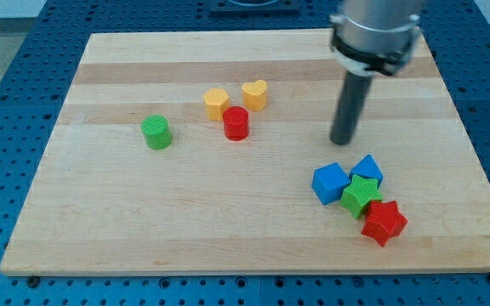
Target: Move the yellow heart towards the top left
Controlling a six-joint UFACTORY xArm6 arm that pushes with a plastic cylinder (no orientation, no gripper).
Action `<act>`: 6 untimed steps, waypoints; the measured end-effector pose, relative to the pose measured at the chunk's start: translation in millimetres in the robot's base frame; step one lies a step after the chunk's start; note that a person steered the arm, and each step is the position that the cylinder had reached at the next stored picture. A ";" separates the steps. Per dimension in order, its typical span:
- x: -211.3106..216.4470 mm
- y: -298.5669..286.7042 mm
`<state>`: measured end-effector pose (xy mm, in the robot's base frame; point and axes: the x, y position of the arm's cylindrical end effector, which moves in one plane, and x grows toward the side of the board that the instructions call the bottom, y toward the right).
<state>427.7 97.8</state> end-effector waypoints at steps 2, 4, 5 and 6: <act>-46.0 -85.6; -123.7 -127.7; -118.3 -172.0; -151.7 -142.1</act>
